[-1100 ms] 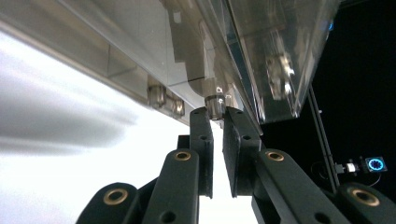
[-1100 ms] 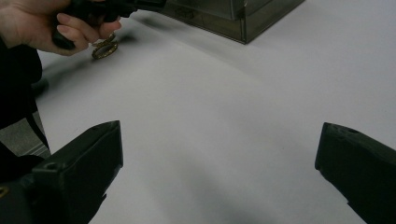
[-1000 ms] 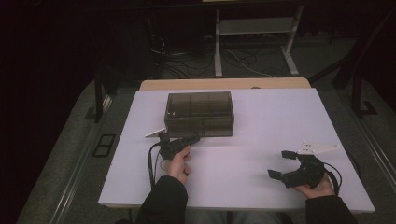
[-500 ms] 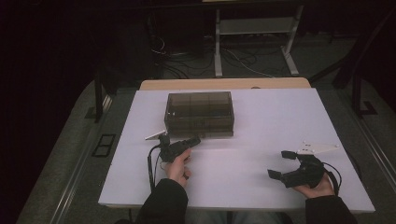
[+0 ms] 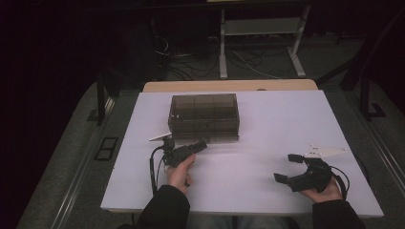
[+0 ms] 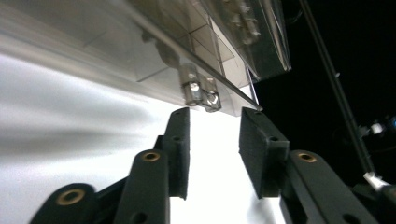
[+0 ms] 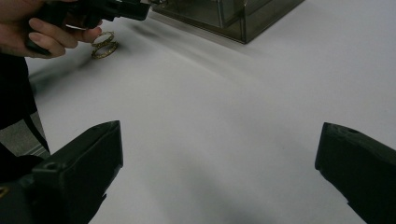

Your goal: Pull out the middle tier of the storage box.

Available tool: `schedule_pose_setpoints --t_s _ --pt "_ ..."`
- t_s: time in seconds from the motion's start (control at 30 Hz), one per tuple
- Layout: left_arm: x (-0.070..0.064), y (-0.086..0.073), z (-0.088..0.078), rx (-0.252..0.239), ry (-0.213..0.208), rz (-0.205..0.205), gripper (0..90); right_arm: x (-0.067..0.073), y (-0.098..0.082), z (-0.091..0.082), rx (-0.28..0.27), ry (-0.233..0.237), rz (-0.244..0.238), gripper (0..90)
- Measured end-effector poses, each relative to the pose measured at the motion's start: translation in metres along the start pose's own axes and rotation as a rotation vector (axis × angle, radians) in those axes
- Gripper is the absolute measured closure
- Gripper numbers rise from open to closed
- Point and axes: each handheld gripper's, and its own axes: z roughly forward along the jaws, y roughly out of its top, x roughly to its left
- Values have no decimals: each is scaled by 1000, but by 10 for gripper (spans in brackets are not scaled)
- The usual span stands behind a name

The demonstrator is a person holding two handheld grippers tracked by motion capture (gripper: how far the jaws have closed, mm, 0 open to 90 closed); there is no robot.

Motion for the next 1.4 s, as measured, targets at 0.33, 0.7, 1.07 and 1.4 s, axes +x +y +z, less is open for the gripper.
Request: schedule_pose_setpoints --t_s 0.33,0.7,1.07,1.4 --pt "-18 4 -1 95 -36 149 129 0 0 0 0 0 1 3" --pt "-43 10 1 187 22 386 0 0 0 1 1 2 2 3" --pt "-64 18 1 279 114 616 0 -1 0 0 4 4 5 3" --pt "-82 32 -2 371 69 786 0 -1 -1 -1 -4 6 0 3"
